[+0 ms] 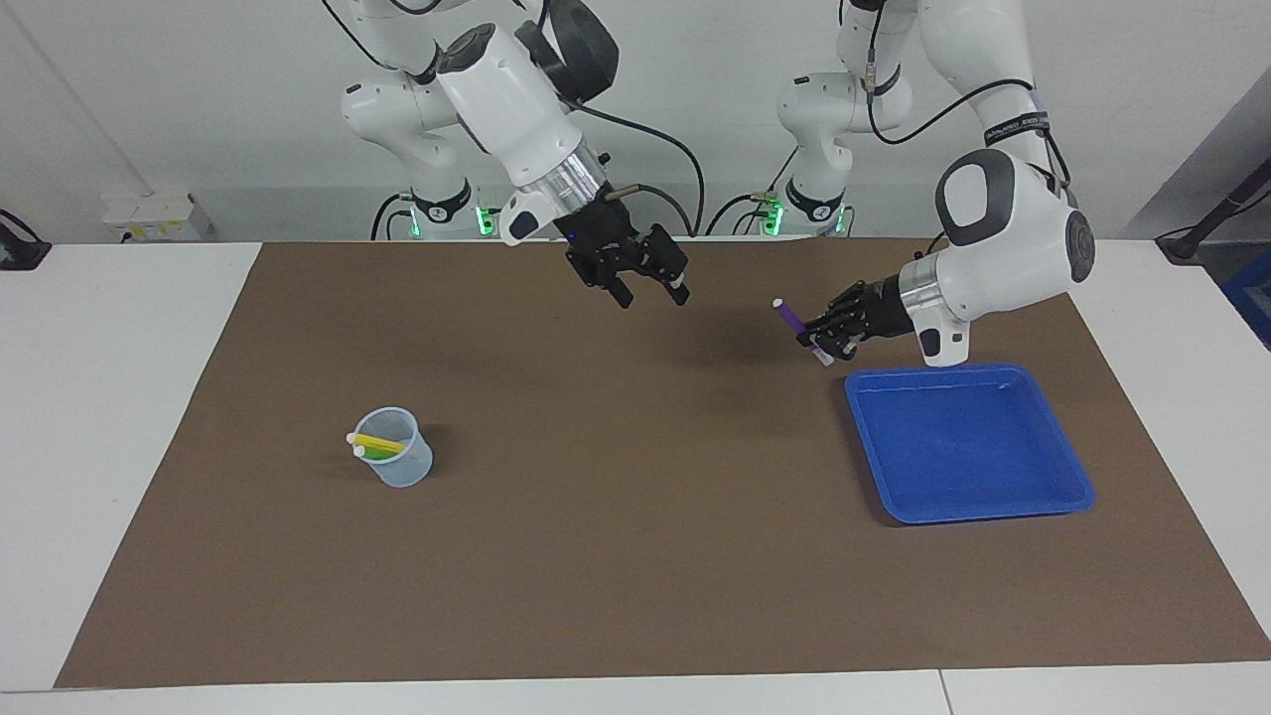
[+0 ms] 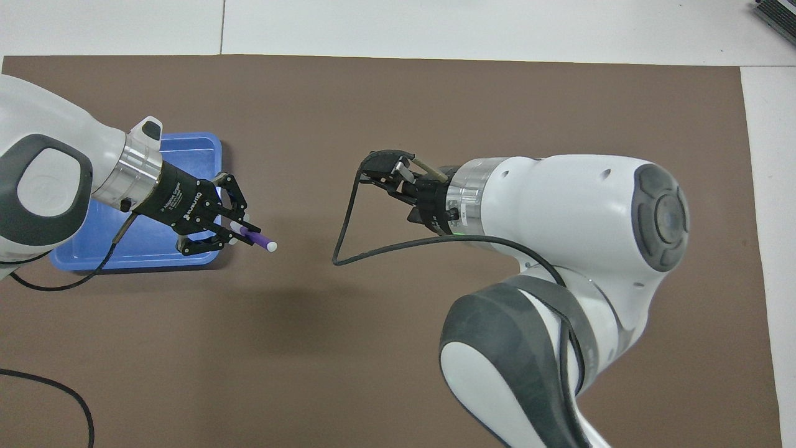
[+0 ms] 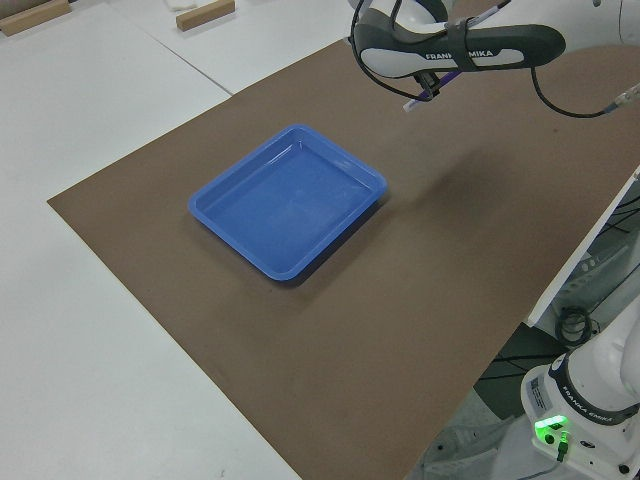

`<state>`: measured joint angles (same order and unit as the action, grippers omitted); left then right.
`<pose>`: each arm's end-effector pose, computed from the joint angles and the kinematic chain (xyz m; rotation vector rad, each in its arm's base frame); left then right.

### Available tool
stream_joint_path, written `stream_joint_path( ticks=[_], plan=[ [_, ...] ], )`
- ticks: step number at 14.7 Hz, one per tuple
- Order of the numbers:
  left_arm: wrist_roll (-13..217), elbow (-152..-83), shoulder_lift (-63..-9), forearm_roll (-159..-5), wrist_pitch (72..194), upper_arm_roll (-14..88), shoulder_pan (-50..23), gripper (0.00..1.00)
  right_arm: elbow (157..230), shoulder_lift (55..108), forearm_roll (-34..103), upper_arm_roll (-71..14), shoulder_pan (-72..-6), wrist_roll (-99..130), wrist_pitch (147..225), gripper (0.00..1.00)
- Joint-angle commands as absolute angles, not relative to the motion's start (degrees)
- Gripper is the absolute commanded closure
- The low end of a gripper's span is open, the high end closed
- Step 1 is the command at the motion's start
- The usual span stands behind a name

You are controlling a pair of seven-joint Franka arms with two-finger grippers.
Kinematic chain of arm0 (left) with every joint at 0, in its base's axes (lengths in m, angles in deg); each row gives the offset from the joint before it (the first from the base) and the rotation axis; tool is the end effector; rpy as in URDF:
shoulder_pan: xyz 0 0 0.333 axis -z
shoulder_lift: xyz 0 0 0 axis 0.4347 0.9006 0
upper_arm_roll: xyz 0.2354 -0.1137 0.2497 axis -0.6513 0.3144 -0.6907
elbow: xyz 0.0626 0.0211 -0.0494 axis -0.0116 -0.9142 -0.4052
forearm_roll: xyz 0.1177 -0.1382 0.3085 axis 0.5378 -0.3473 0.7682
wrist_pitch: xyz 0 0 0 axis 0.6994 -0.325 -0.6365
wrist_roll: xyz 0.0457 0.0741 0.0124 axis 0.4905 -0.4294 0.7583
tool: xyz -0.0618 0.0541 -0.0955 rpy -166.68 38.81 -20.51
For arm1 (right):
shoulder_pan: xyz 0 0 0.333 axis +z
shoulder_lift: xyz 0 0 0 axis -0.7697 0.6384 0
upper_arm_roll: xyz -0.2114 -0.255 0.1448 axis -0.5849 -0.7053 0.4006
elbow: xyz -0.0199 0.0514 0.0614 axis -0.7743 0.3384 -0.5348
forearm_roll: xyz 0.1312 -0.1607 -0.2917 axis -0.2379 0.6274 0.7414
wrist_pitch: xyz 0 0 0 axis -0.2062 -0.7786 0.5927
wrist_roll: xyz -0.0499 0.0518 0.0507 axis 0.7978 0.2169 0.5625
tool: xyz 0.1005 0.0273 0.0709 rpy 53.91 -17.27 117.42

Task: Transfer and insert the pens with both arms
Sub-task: 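Lift the purple pen toward the right gripper while the right gripper approaches, then pass the purple pen from the left gripper to the right gripper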

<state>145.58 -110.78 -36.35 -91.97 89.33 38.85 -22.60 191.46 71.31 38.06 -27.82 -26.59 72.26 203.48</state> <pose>0.5361 -0.1405 0.4912 2.3234 1.3354 -0.8220 0.5130 0.3264 0.5983 -2.4108 0.6944 -0.1201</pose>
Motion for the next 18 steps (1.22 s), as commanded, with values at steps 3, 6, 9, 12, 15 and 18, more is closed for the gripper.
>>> stream_joint_path(
  ticks=[3,6,9,12,15,18],
  plan=[
    [153.54,-115.51,-39.55,-101.92,94.02,38.12,-18.84,1.0,192.38,74.19,36.38,-27.88,-19.32,74.84,214.13,0.0],
    [156.9,-115.42,-39.37,-103.42,97.02,38.12,-16.28,1.0,192.99,74.91,36.64,-27.88,-17.99,69.33,213.63,0.0],
    [156.9,-115.25,-39.37,-104.66,96.94,38.2,-16.8,1.0,193.88,74.38,37.17,-28.15,-18.86,61.41,209.69,0.0],
    [156.9,-115.07,-39.29,-104.66,96.85,38.2,-16.72,1.0,193.09,74.38,37.35,-28.32,-21.5,55.77,204.93,0.0],
    [156.9,-115.07,-39.2,-104.66,97.02,38.29,-16.19,1.0,193.08,74.38,37.26,-28.24,-21.42,56.37,205.1,0.1],
    [156.99,-115.07,-39.2,-105.8,97.02,38.29,-16.19,1.0,193.08,74.38,37.26,-28.06,-21.15,57.95,205.71,0.18]
  ],
)
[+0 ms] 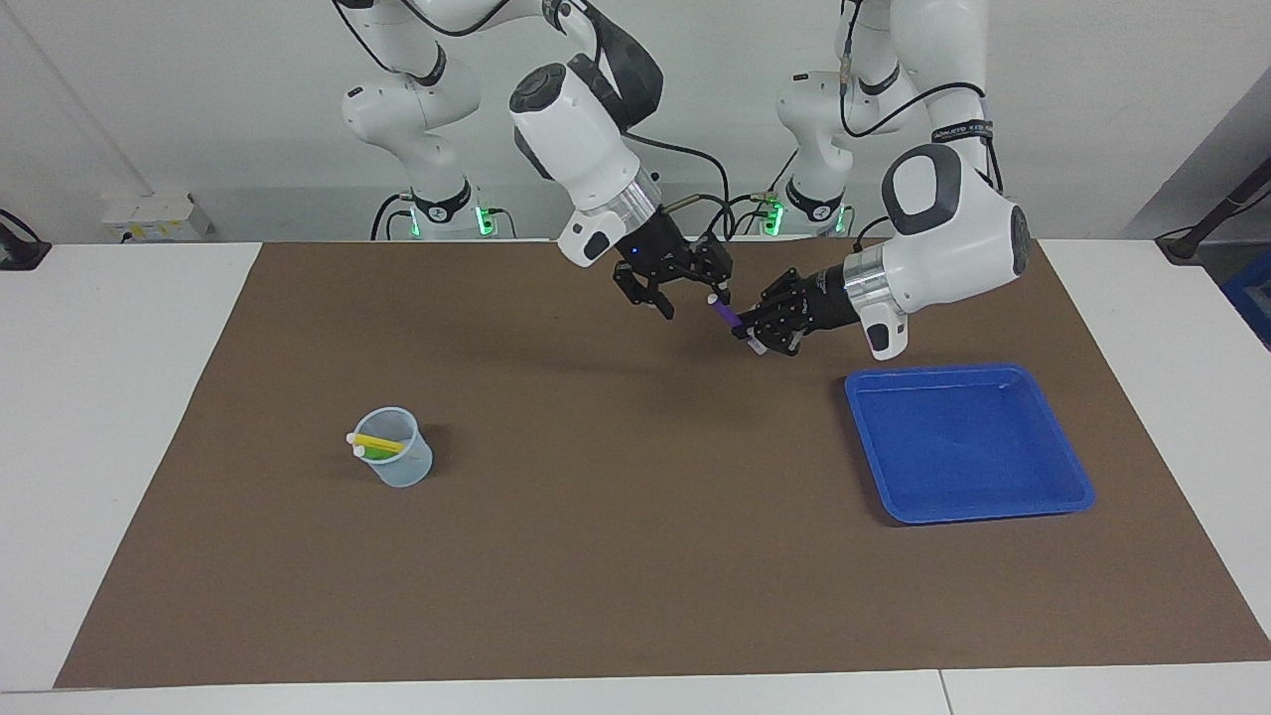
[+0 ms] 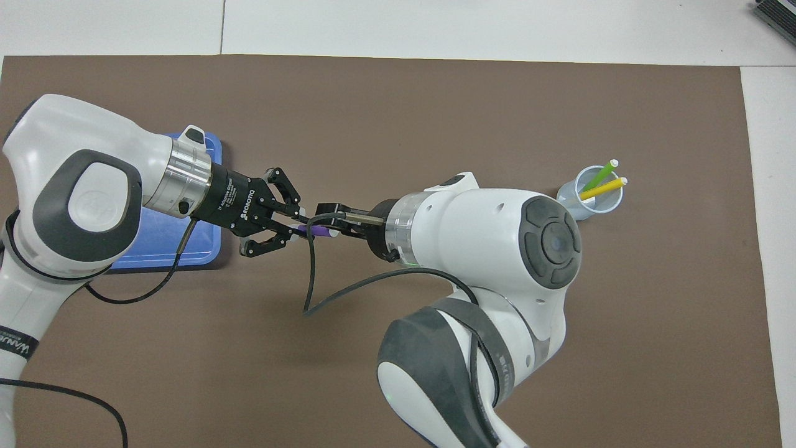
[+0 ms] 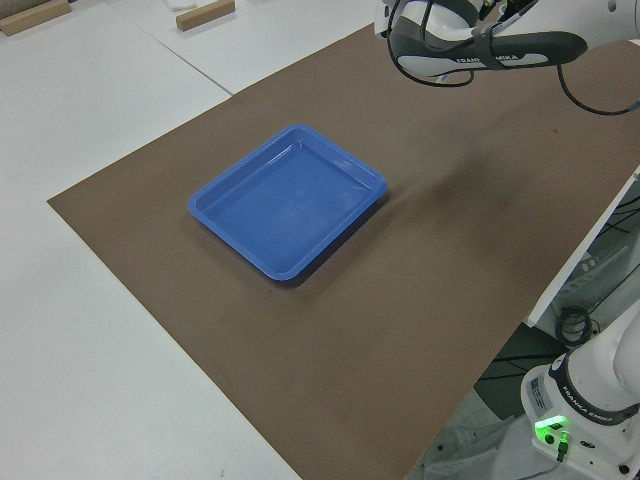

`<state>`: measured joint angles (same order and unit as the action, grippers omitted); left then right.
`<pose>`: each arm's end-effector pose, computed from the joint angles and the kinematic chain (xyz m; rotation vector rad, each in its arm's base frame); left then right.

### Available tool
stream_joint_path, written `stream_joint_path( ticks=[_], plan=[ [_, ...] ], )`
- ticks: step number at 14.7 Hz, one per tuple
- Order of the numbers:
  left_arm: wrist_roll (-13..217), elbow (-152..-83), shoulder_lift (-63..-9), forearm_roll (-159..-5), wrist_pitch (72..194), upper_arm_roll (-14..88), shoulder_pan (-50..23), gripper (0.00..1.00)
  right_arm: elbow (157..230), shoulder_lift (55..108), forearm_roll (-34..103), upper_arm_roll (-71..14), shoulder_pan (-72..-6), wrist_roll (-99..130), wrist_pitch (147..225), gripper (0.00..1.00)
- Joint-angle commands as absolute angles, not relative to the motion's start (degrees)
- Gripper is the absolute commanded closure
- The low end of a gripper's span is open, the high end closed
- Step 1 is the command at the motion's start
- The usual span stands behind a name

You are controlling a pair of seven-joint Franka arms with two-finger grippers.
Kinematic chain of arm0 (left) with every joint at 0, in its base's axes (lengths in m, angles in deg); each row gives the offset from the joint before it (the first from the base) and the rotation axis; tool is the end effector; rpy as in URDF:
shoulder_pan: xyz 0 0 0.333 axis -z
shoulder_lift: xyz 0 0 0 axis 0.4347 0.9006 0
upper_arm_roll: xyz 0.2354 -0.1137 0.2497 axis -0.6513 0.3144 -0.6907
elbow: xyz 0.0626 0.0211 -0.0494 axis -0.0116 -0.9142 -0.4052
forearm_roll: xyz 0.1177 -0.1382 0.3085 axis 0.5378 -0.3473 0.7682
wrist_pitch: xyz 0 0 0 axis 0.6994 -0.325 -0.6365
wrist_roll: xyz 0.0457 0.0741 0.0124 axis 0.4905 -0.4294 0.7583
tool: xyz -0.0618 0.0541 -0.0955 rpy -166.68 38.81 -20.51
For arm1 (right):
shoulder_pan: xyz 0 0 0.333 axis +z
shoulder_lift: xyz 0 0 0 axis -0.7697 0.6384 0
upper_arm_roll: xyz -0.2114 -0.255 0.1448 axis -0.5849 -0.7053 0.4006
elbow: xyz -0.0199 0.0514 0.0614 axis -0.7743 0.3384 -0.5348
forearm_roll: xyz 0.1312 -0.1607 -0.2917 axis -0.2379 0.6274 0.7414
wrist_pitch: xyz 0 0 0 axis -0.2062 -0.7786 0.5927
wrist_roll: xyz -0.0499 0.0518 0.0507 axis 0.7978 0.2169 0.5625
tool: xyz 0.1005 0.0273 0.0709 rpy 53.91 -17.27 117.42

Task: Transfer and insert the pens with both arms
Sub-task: 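Pass the purple pen from the left gripper to the right gripper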

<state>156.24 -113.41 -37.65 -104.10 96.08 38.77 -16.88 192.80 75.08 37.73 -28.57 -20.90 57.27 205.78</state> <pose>0.5270 -0.2046 0.5023 2.0544 1.4775 -0.9164 0.4984 0.3756 0.5514 -2.5325 0.3102 -0.1458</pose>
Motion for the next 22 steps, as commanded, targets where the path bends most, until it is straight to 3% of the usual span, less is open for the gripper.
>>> stream_joint_path(
  ticks=[1,4,11,16,22],
  plan=[
    [157.08,-114.98,-39.2,-105.8,97.02,38.29,-16.1,1.0,193.08,74.38,37.26,-28.15,-20.98,58.57,205.71,0.2],
    [157.34,-114.81,-39.11,-105.98,97.11,38.29,-15.4,1.0,193.08,74.29,37.26,-28.06,-20.89,58.66,205.71,0.28],
    [157.52,-114.72,-39.02,-106.24,97.29,38.29,-14.25,1.0,193.08,74.38,37.26,-28.06,-20.89,59.1,205.8,0.57],
    [157.43,-114.72,-39.02,-106.24,97.29,38.2,-14.17,1.0,192.91,74.47,37.26,-28.06,-20.89,59.1,205.8,1.0],
    [157.34,-114.72,-39.02,-106.07,97.37,38.12,-14.17,1.0,192.56,74.73,37.35,-28.24,-21.68,57.96,205.8,1.0]
  ],
)
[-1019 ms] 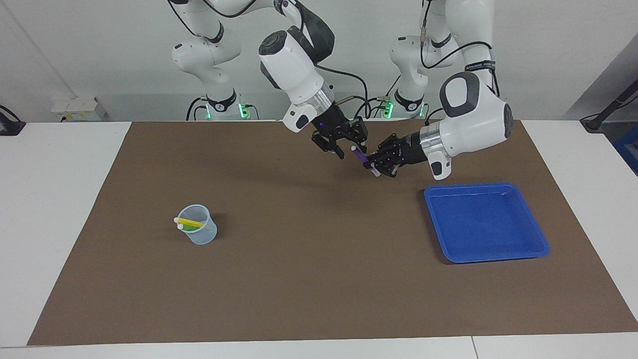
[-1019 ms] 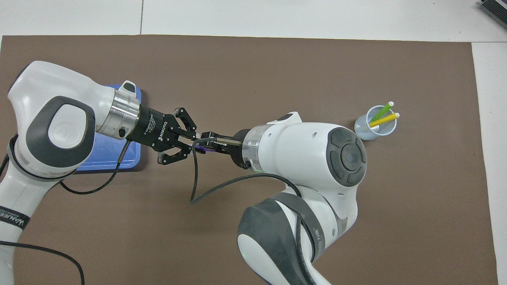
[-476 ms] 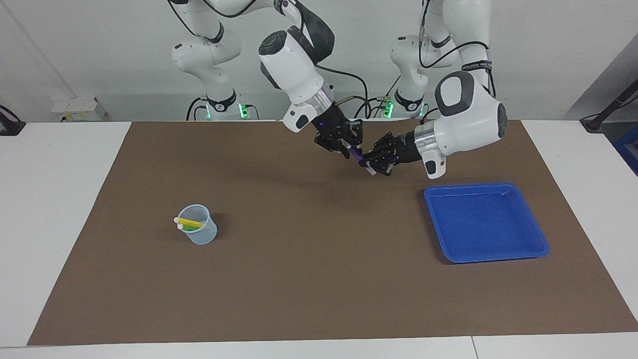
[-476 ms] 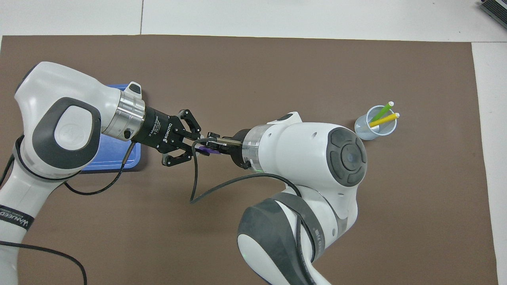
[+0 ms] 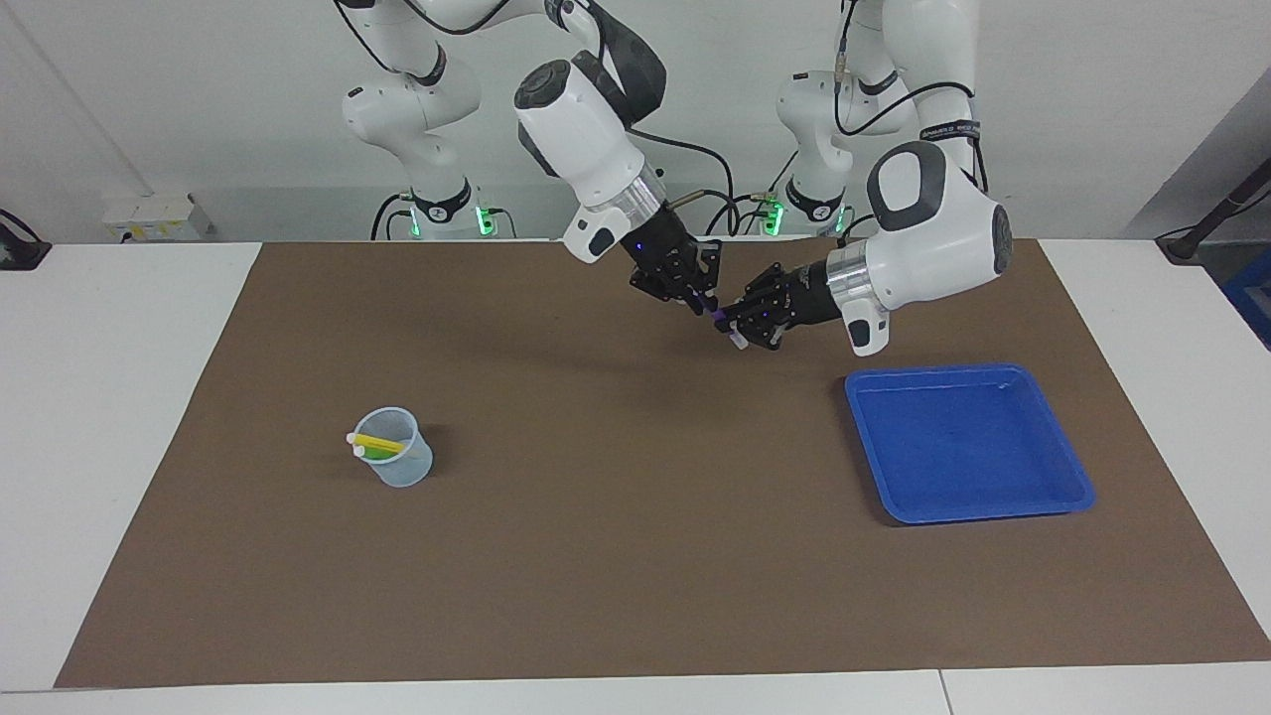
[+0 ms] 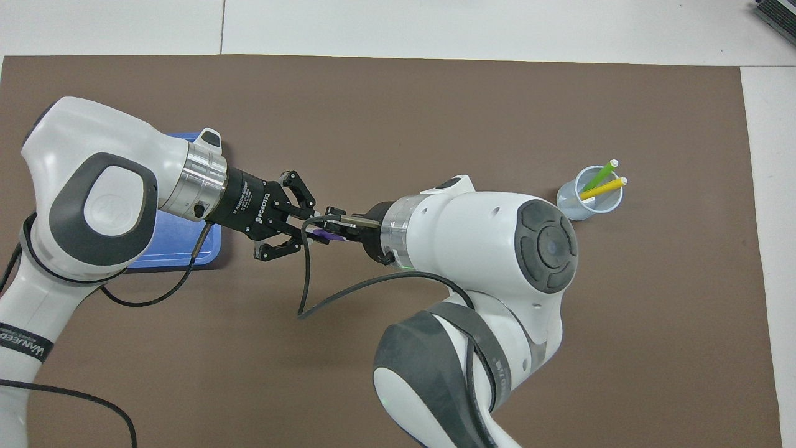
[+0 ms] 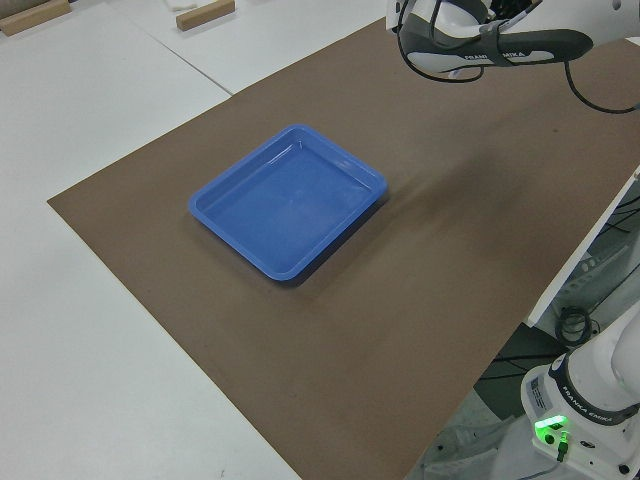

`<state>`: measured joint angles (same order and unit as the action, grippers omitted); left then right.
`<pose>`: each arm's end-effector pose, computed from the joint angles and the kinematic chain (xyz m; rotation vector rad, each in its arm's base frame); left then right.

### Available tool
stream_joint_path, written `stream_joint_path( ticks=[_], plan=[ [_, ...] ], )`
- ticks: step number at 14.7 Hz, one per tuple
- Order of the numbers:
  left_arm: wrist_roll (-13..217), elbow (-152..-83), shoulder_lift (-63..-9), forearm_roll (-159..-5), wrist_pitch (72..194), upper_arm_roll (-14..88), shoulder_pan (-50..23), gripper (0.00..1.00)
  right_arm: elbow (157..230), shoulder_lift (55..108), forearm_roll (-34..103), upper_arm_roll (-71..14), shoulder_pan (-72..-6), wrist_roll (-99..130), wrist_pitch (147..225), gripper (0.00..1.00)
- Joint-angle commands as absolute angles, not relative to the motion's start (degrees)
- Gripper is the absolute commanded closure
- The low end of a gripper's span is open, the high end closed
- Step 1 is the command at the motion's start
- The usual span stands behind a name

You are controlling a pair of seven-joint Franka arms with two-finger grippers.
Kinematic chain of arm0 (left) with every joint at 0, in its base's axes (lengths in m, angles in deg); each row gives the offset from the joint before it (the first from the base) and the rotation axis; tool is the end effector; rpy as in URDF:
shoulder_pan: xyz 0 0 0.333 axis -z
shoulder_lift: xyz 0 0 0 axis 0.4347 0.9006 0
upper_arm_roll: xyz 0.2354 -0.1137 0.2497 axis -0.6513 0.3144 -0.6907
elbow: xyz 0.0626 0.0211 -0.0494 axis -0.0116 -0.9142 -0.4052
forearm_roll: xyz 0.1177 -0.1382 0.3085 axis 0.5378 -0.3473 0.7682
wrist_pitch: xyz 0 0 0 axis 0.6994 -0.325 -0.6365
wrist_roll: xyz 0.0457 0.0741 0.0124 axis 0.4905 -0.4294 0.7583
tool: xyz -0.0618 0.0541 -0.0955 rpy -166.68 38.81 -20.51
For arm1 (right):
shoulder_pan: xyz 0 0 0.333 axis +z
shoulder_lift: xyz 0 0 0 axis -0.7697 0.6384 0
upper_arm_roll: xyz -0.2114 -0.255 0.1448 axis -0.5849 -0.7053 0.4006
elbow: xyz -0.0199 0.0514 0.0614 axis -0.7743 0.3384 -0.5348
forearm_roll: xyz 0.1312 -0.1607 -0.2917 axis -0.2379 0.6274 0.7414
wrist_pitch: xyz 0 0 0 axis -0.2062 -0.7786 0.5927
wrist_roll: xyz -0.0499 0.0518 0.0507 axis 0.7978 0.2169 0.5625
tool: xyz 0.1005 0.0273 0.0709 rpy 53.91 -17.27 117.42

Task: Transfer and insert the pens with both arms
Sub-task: 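Pass the purple pen from the left gripper to the right gripper, then insert the purple pen into the white cup with the right gripper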

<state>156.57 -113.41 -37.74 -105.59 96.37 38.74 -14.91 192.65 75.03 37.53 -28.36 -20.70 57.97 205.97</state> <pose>0.5206 -0.2241 0.5051 2.0531 1.4499 -0.9399 0.4962 0.3791 0.5536 -2.5240 0.3189 -0.1423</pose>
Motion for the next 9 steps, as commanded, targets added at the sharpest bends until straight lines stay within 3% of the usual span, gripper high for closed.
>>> stream_joint_path(
  ticks=[1,3,4,5,9],
  plan=[
    [157.34,-114.72,-39.02,-105.98,97.37,38.12,-14.17,1.0,191.86,74.91,37.43,-28.24,-22.2,57.27,205.54,1.0],
    [157.43,-114.72,-39.02,-105.98,97.37,38.12,-14.25,0.99,190.54,74.91,38.66,-28.32,-23.26,56.38,203.79,1.0],
    [157.34,-114.72,-39.02,-105.8,97.37,38.03,-14.17,0.58,190.36,74.82,40.49,-28.32,-23.96,56.21,202.3,1.0],
    [157.08,-114.72,-39.02,-105.37,97.37,38.03,-14.17,0.01,189.31,74.73,42.69,-28.32,-24.49,55.77,200.28,1.0],
    [156.55,-114.28,-39.37,-104.57,97.38,38.03,-14.17,0.0,185.97,74.56,46.31,-28.41,-28.09,51.21,192.72,1.0]
  ],
)
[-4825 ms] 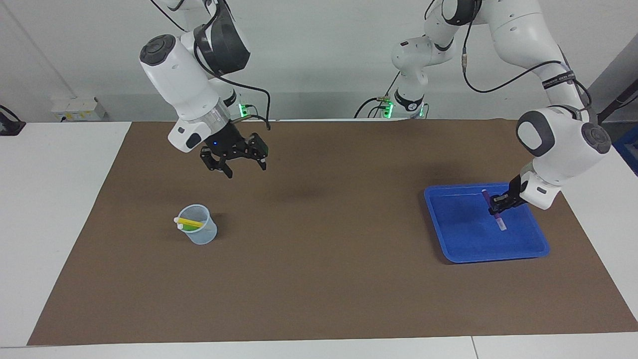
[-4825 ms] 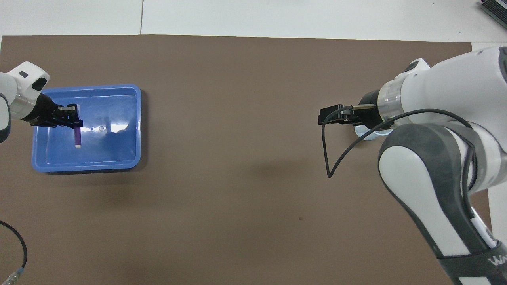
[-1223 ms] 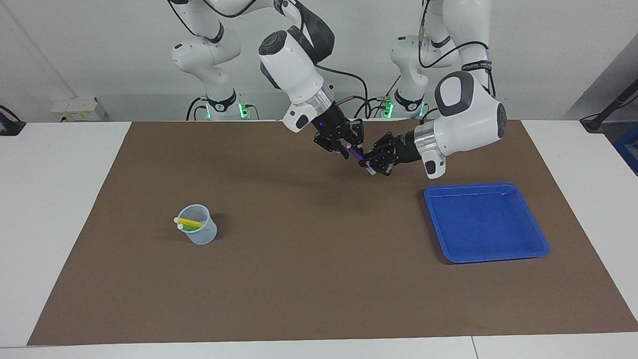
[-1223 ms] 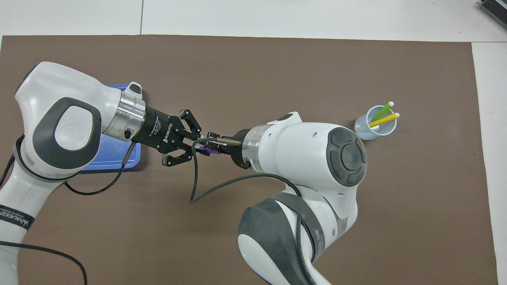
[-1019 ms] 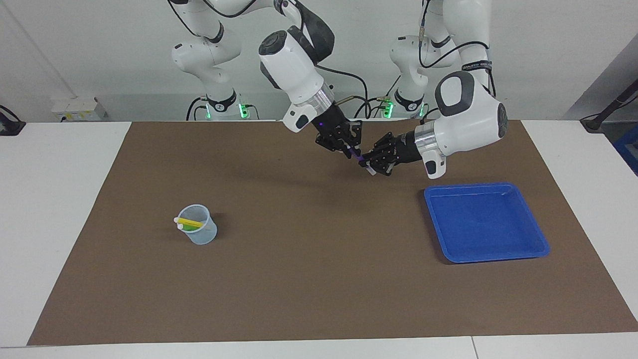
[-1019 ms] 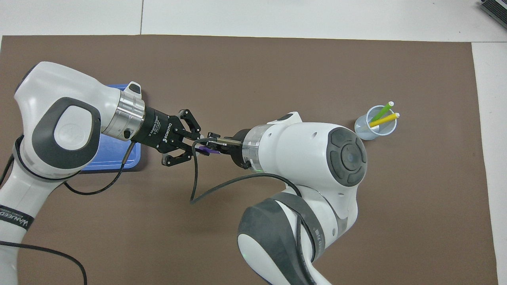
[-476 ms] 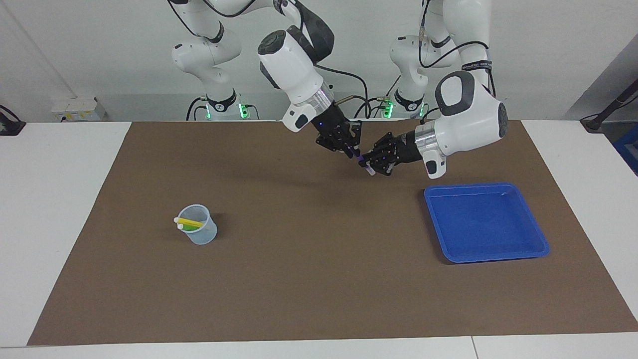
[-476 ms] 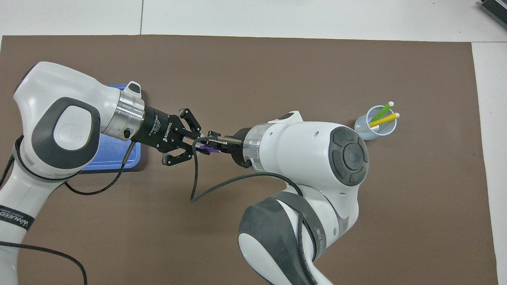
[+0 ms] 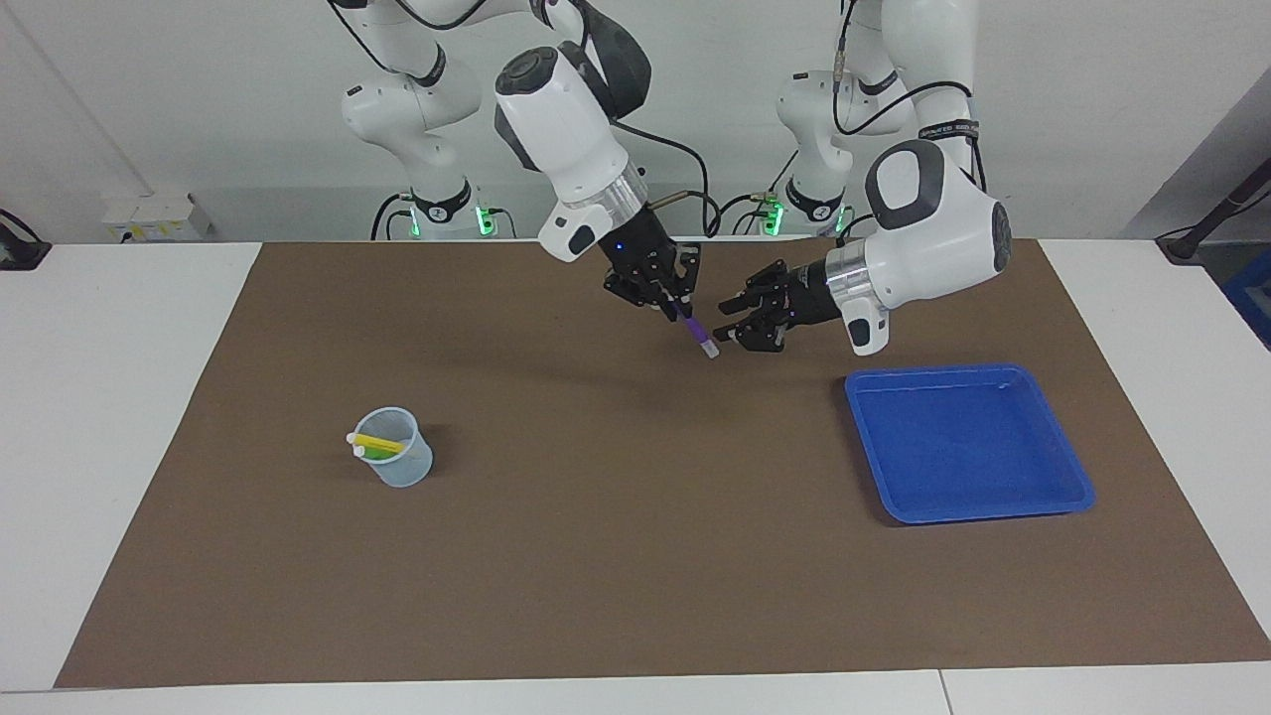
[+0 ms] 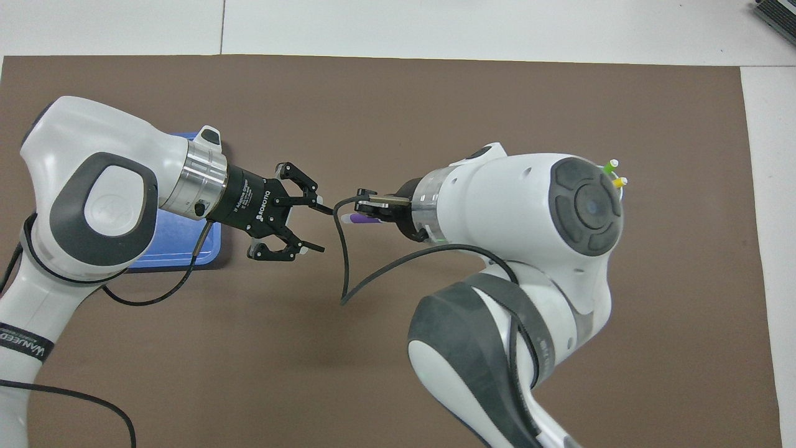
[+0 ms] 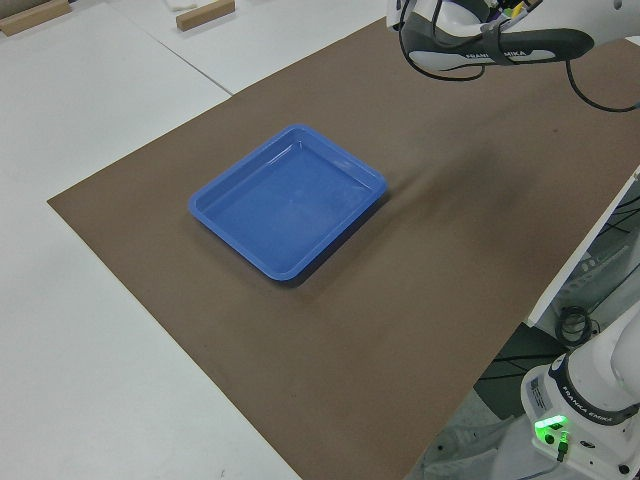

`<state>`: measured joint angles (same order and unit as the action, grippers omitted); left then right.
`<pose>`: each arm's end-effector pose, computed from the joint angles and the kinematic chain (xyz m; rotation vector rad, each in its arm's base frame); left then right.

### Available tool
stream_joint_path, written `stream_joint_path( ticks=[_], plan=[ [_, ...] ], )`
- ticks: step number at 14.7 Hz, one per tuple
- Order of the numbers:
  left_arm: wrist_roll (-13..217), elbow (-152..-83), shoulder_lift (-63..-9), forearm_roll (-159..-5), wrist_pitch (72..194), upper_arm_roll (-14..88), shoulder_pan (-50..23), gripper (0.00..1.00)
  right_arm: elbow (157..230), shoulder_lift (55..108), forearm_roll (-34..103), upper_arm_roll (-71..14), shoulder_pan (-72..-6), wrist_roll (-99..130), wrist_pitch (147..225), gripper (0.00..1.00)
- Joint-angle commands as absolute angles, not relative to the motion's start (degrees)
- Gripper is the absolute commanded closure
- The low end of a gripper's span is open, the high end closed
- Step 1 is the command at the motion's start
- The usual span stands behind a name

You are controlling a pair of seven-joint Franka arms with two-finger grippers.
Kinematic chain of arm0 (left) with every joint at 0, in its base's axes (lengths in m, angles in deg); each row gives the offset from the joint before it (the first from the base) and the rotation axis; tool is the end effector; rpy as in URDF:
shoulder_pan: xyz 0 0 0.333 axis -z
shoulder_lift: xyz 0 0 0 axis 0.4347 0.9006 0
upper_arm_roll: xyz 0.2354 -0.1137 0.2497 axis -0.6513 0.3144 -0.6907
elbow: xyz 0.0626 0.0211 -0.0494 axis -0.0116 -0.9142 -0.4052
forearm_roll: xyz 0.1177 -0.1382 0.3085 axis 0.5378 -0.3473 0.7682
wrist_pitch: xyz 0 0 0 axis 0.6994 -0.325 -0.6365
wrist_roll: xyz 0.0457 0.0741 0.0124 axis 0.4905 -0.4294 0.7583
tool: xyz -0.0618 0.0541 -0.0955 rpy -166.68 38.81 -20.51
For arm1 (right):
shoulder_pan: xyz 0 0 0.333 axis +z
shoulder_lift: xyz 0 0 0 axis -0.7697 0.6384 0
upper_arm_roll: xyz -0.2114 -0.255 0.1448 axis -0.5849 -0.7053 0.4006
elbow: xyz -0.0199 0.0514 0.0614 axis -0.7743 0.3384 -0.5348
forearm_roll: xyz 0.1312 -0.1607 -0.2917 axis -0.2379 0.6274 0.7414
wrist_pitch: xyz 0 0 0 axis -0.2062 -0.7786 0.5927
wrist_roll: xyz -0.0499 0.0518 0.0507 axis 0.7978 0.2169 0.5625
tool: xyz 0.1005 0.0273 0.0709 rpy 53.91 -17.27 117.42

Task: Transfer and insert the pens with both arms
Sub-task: 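Insert the purple pen into the white cup with the right gripper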

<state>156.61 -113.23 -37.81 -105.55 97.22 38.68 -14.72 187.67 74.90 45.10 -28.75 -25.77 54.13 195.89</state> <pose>0.5225 -0.2246 0.5075 2.0494 1.4511 -0.9190 0.5227 0.3332 0.5749 -2.6602 0.2091 -0.1813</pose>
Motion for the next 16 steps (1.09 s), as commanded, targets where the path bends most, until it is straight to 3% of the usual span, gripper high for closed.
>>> stream_joint_path(
  ticks=[1,7,16],
  plan=[
    [156.9,-114.02,-39.37,-104.57,97.37,38.03,-14.25,0.0,185.96,74.47,46.4,-28.67,-28.88,49.54,191.66,1.0],
    [150.51,-110.68,-39.46,-86.23,96.32,38.2,-14.25,0.0,184.12,74.38,54.29,-28.59,-41.52,28.11,181.03,1.0],
    [118.26,-108.74,-40.43,-69.0,97.37,37.5,-15.22,0.0,187.8,74.38,62.4,-28.59,-54.89,5.41,181.19,1.0]
  ],
)
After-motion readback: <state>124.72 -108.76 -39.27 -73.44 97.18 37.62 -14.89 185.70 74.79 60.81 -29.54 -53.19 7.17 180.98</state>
